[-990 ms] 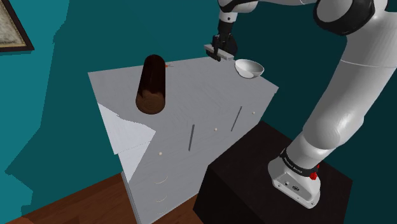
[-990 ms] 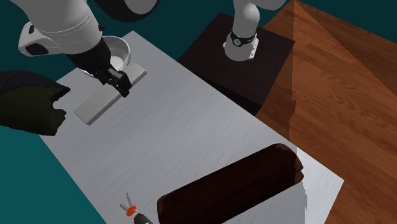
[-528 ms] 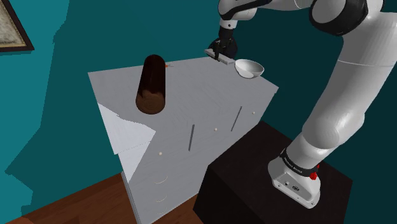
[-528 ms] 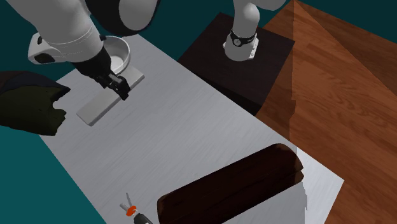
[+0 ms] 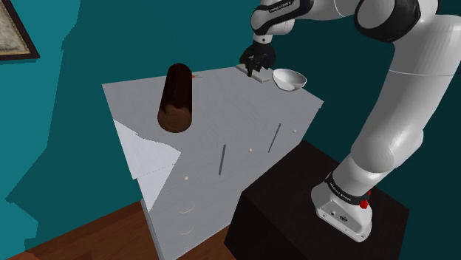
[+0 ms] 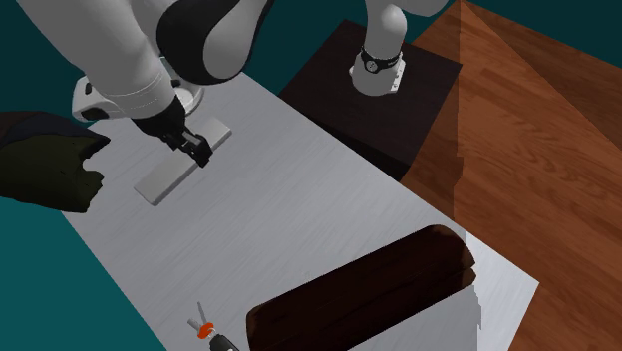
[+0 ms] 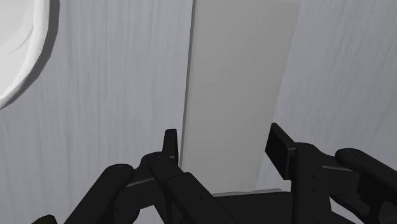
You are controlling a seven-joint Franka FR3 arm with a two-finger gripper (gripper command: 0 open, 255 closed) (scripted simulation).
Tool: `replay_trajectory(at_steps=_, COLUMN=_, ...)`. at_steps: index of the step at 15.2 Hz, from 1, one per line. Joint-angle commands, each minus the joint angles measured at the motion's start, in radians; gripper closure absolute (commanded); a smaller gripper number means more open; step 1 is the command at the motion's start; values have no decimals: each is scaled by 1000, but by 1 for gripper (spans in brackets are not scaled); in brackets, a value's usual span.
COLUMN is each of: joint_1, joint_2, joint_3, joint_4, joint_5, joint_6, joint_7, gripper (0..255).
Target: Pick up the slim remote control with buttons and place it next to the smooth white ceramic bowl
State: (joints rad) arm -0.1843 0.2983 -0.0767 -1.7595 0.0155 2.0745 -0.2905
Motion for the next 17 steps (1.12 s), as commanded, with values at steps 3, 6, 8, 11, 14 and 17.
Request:
replay_trajectory(at_steps=3, joint_1=-1, joint_2=19, joint_3=1, joint_4=-29, joint_5=2, joint_6=50, joint_7=-1, gripper=255)
replay_trajectory(at_steps=6, joint_1=-1, joint_2=36, joint_3=1, joint_4=-47, joint_5=3, joint_6=84, joint_7=-2, gripper=255)
replay_trajectory(at_steps=8, joint_1=-1, joint_2=48, joint_3=2, joint_4=-58, joint_5=5, joint_6=107, joint_7=-3, gripper=255)
replay_trajectory(at_steps=11, joint_1=-2, joint_2=59, joint_3=2, joint_4=-67, joint_5=6, joint_6=128, joint_7=-3, gripper=255)
replay_trajectory(at_steps=14, joint_1=-2, joint_2=59, joint_3=2, joint_4=-67, joint_5=6, joint_6=127, joint_7=-3, gripper=255)
replay_trajectory(at_steps=17, joint_1=-2, joint_2=59, joint_3=2, joint_4=-67, joint_5=6, joint_6=127, joint_7=-3, gripper=255)
